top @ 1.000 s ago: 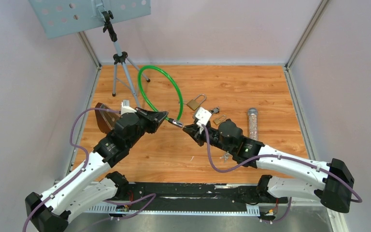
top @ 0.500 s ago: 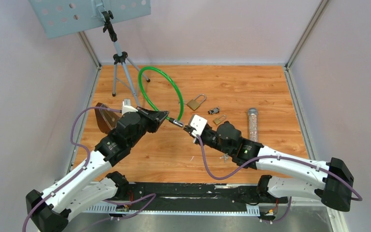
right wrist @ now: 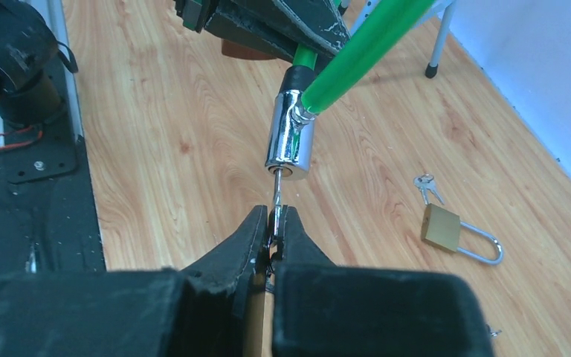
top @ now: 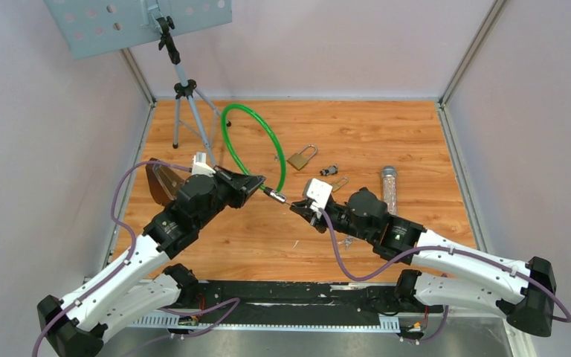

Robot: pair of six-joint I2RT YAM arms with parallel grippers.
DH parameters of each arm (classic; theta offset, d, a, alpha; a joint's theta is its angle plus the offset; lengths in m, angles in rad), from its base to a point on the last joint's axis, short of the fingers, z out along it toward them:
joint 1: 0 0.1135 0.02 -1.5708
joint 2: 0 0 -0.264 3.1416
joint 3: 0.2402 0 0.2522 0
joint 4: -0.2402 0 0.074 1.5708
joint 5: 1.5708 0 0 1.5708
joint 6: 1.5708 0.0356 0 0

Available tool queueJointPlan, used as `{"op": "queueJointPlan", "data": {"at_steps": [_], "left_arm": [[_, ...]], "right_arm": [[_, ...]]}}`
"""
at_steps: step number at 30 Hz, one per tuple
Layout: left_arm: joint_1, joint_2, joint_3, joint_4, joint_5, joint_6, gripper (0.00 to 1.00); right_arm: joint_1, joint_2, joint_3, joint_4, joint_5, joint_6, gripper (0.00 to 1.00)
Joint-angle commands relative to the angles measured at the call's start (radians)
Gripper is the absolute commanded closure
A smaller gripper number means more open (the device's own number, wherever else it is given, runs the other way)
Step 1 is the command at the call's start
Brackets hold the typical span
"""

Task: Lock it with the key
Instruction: Lock the lock, then place the lock at the center of the board.

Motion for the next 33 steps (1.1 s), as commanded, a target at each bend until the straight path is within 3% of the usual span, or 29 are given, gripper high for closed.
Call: {"op": "queueJointPlan", "data": {"at_steps": [1, 9, 16, 20, 32, 33], "left_arm": [[0.065, -0.035, 0.031, 0.027, -0.182, 0.079, 1.0], [0.077, -0.053, 0.021, 0.008, -0.195, 0.096, 1.0], [0.077, 0.031, -0.003, -0.032, -0.155, 0.19, 1.0], [0.077, 0.115, -0.061, -0.039, -0.065, 0.284, 1.0], [0.077, 0.212, -0.185, -0.06, 0.032, 0.419, 1.0], [0.077, 0.225, -0.188, -0.064, 0.032, 0.425, 0.95]], "right_arm": [[-0.005, -0.062, 0.055, -0.118, -0.022, 0.071, 1.0], [-0.012, -0.111, 0.053, -0.151, -0.04, 0.181, 1.0], [-0.015, -0.155, 0.052, -0.145, 0.162, 0.339, 1.0], [-0.017, -0.164, 0.043, -0.137, 0.221, 0.396, 1.0], [-0.024, -0.066, 0.034, -0.073, 0.247, 0.488, 1.0], [-0.025, -0.051, 0.033, -0.064, 0.258, 0.504, 1.0]]}}
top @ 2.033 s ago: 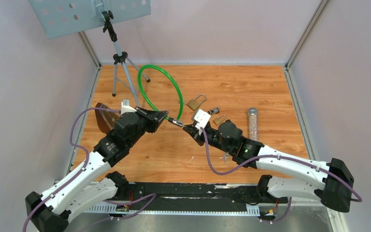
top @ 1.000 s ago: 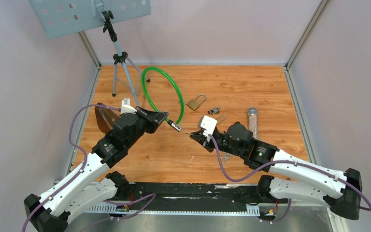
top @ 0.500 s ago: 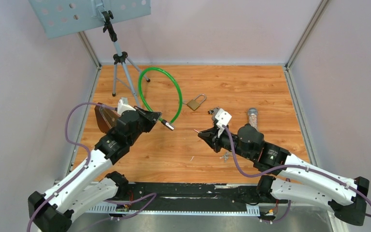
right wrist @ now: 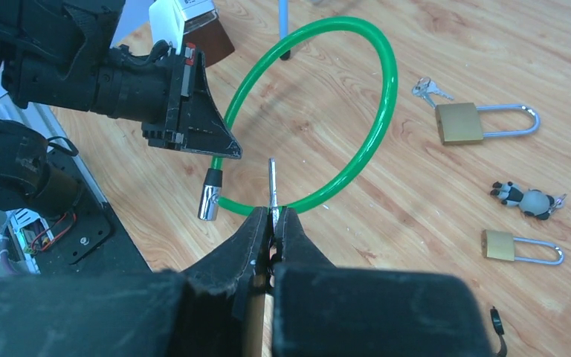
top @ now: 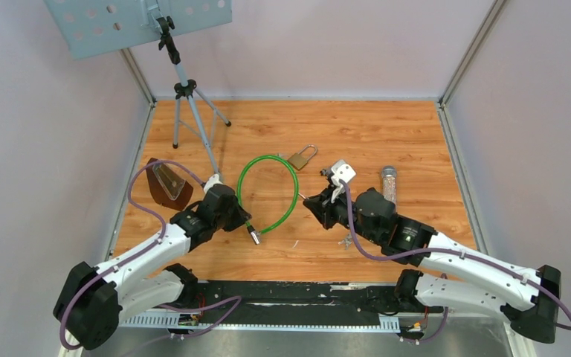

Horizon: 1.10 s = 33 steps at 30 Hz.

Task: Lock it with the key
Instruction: Place the lock at the center of the board, then place the key at the center of the board.

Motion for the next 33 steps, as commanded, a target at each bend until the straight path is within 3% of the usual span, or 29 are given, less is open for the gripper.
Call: {"op": "queueJointPlan", "data": {"at_steps": [1, 4, 11, 19, 28, 33], "left_arm": [[0.0, 0.021, 0.011, 0.043, 0.02, 0.054, 0.93], [0.001, 0.05, 0.004, 0.013, 0.006, 0.054, 0.85], [0.0, 0.088, -0.013, 0.003, -0.022, 0.038, 0.8], [0.0, 0.11, -0.045, -0.022, -0.08, -0.001, 0.43], [0.0, -0.063, 0.02, -0.224, -0.26, 0.029, 0.05], [0.0, -0.168, 0.105, -0.384, -0.304, 0.027, 0.0]], "right_arm": [[-0.01, 0.055, 0.014, 0.086, 0.053, 0.096, 1.0], [-0.017, 0.112, 0.021, 0.087, 0.121, 0.207, 1.0], [-0.023, 0.254, 0.021, 0.127, 0.115, 0.408, 1.0], [-0.044, 0.441, 0.084, 0.1, 0.167, 0.6, 1.0], [-0.046, 0.753, 0.237, 0.172, 0.061, 0.584, 1.0], [-0.046, 0.923, 0.368, 0.11, 0.074, 0.607, 1.0]]}}
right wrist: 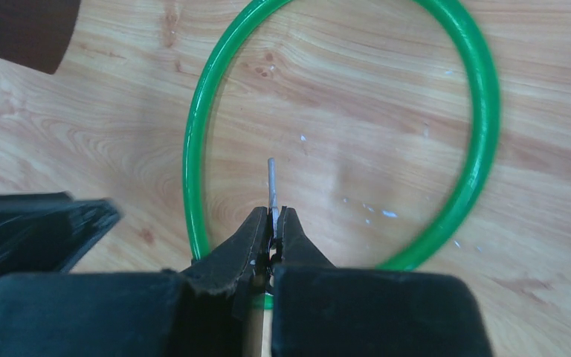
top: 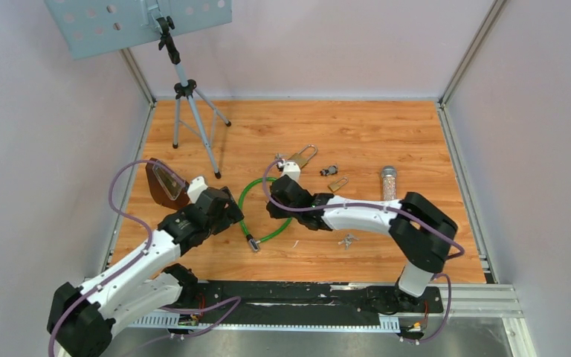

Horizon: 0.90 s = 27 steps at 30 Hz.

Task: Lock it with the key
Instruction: Place the key at the center of the board, then reset both arms

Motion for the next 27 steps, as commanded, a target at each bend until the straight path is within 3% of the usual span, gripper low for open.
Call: {"op": "queueJointPlan", "data": {"at_steps": [1, 5, 7, 14, 17, 23, 27], "left_arm": [[0.001, -0.084, 0.103, -0.157, -0.099, -0.022, 0.0], [0.002, -0.158, 0.142, -0.265, -0.139, -0.083, 0.0], [0.001, -0.197, 0.159, -0.283, -0.124, -0.036, 0.0], [0.002, -0.241, 0.242, -0.373, -0.106, 0.12, 0.0], [0.001, -0.238, 0.314, -0.427, -0.097, 0.171, 0.0], [0.001, -0.216, 0.502, -0.587, -0.096, 0.265, 0.0], [0.001, -0.243, 0.594, -0.674, -0.167, 0.276, 0.0]], "right_arm": [[-0.002, 0.111, 0.138, -0.03, 0.02, 0.051, 1.0], [-0.003, 0.178, 0.201, -0.093, 0.063, 0.071, 1.0], [-0.002, 0.201, 0.228, -0.12, 0.072, 0.074, 0.98], [-0.002, 0.209, 0.255, -0.173, 0.103, 0.067, 0.67], [-0.002, 0.162, 0.25, -0.205, 0.132, 0.062, 0.6], [-0.004, -0.11, 0.152, -0.331, 0.284, 0.038, 0.4], [-0.004, -0.422, 0.021, -0.441, 0.412, 0.022, 0.13]]}}
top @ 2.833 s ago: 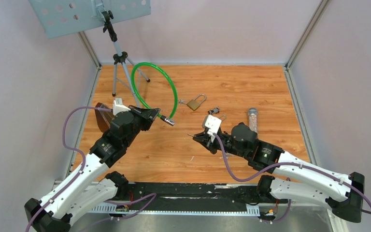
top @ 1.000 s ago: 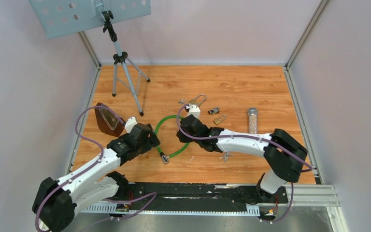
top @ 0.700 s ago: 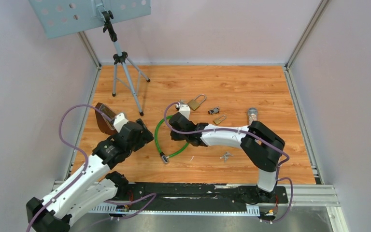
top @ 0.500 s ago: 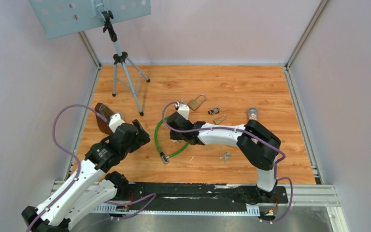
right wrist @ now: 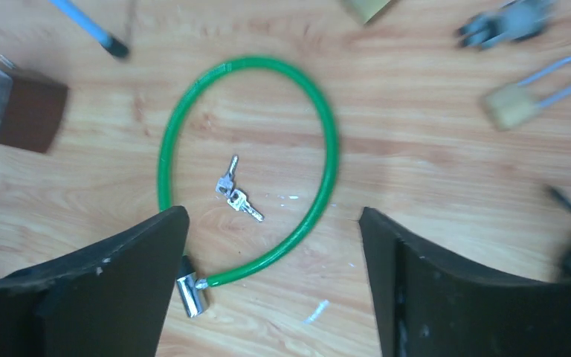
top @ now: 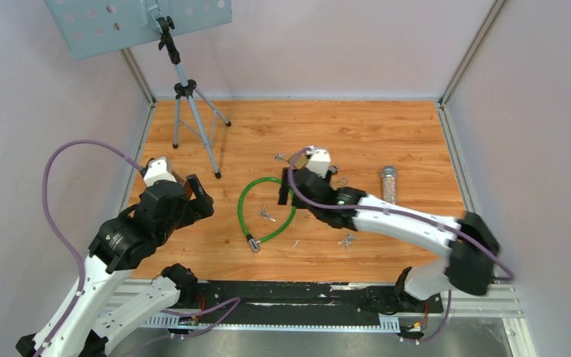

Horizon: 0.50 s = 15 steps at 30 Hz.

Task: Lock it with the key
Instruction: Reset both arms

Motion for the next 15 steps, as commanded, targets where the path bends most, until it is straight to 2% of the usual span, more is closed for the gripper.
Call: {"op": "queueJointPlan", "data": {"at_steps": [1, 3, 7, 11, 15], "left_arm": [[0.001, -0.029, 0.109, -0.149, -0.096, 0.052, 0.0], [0.001, -0.04, 0.149, -0.184, -0.126, 0.026, 0.0], [0.001, -0.045, 0.209, -0.255, -0.186, -0.022, 0.0], [0.001, -0.085, 0.221, -0.199, -0.103, 0.095, 0.0], [0.001, -0.163, 0.229, -0.128, 0.026, 0.223, 0.0]], "right_arm": [[-0.004, -0.391, -0.11, -0.142, 0.212, -0.037, 0.08], [-0.004, -0.567, -0.144, -0.2, 0.265, -0.06, 0.01], [-0.003, -0.905, -0.127, -0.354, 0.34, -0.044, 0.0], [-0.003, -1.123, -0.072, -0.413, 0.351, -0.072, 0.0], [-0.004, -1.242, -0.022, -0.448, 0.368, -0.112, 0.0]]}}
